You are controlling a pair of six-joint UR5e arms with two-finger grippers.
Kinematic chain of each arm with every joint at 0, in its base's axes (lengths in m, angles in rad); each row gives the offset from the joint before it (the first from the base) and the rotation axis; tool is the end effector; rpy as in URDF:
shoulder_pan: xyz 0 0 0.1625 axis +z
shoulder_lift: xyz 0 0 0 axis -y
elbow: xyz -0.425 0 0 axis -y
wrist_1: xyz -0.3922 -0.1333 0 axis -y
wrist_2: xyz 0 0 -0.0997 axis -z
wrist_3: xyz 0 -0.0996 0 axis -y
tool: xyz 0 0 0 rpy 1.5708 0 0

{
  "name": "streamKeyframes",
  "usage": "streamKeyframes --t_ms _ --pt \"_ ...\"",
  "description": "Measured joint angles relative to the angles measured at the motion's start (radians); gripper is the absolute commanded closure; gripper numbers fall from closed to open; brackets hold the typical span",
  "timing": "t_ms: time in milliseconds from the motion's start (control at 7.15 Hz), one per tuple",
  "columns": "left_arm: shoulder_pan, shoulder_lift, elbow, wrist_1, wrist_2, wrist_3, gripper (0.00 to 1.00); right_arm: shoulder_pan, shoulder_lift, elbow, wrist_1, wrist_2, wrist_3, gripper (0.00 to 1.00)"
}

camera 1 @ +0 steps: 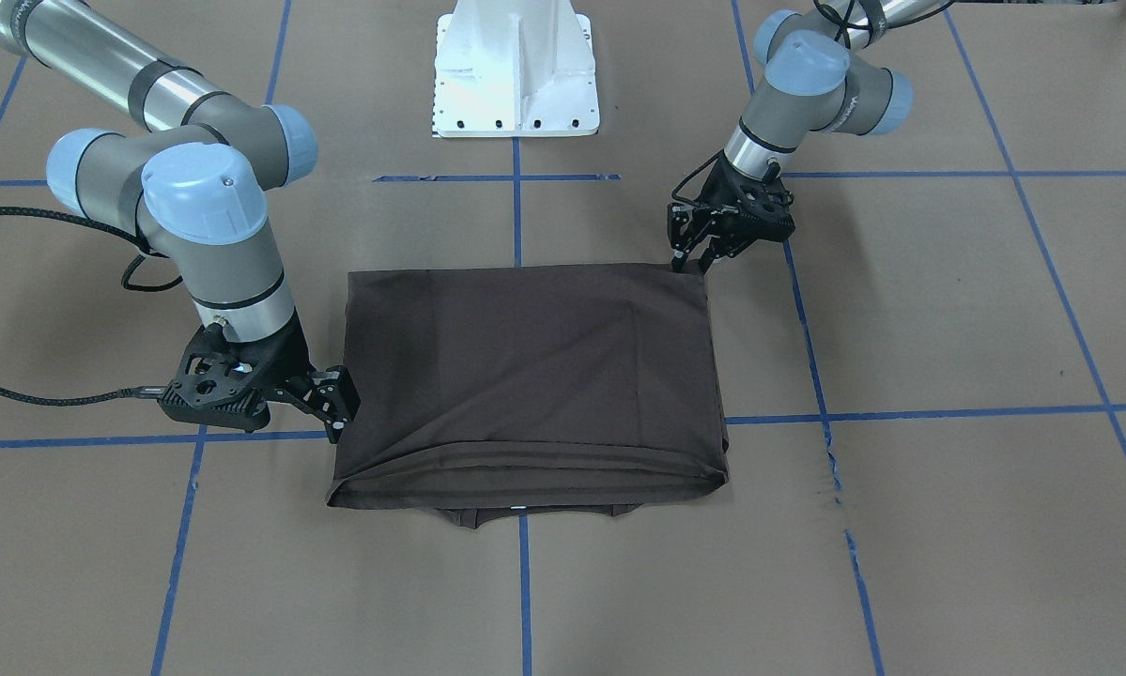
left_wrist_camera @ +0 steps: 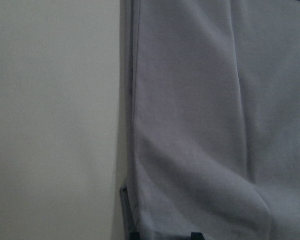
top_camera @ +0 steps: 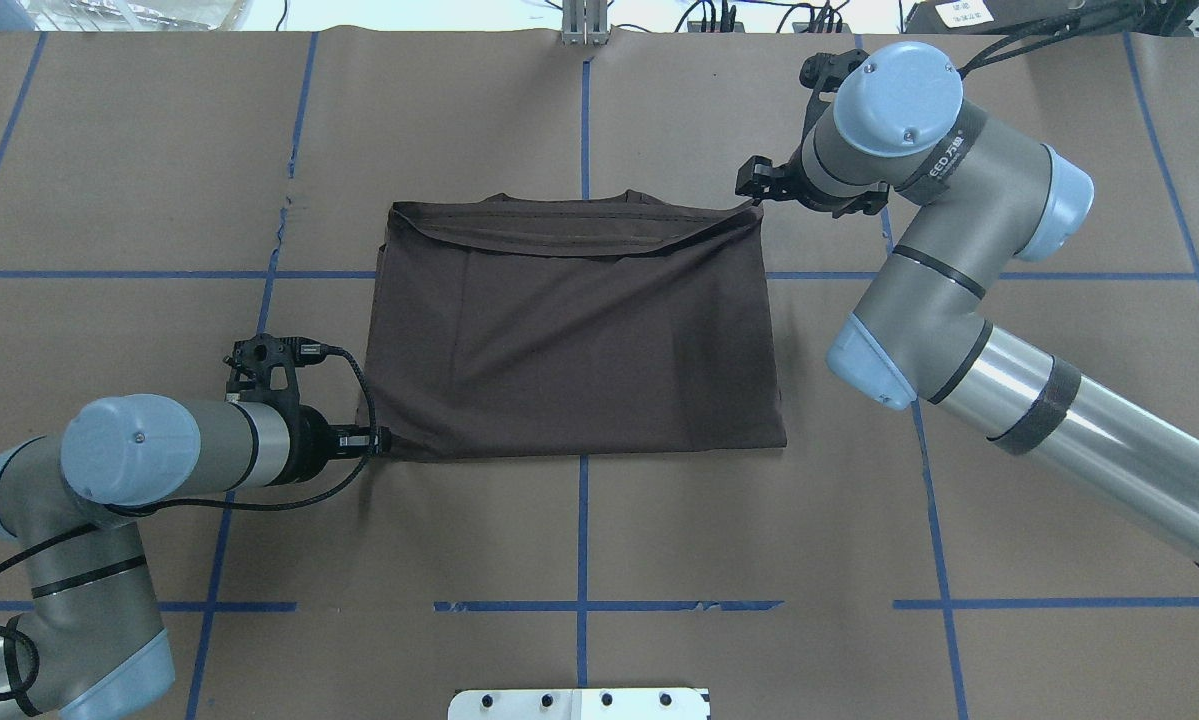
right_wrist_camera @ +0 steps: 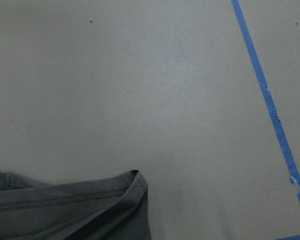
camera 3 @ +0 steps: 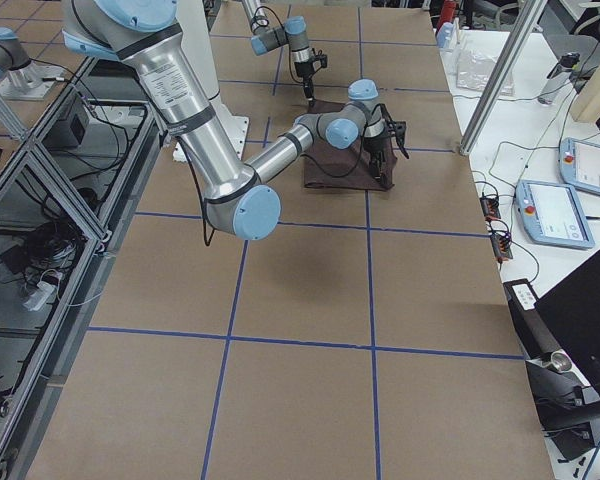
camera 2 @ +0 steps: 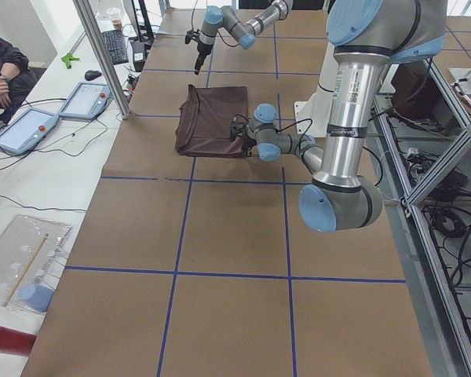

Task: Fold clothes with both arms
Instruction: 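Drag the folded shirt's corner away with the left gripper while the right arm approaches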

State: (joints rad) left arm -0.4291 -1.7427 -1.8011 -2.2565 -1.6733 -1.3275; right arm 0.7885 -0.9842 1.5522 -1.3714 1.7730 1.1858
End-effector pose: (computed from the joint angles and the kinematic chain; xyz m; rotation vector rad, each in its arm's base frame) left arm 0.4650 -0.3481 0.3854 0.2717 1.0569 -0.1112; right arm -0.4169 -0.5802 0.3065 0.2644 -0.7461 0.3048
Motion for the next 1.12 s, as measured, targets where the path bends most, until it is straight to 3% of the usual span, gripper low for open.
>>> streamKeyframes --t_ms 140,699,1119 --pt "0.003 0.001 0.000 0.001 0.007 -0.001 1.00 0.000 -0.003 0.005 0.000 -0.001 0.000 0.00" --pt "-0.004 0.023 0.000 0.006 0.017 0.046 1.00 0.000 -0.011 0.016 0.000 -0.002 0.001 0.00" --pt "-0.192 -0.001 0.091 0.011 0.010 0.281 1.00 -0.001 -0.011 0.017 0.000 -0.003 0.001 0.00"
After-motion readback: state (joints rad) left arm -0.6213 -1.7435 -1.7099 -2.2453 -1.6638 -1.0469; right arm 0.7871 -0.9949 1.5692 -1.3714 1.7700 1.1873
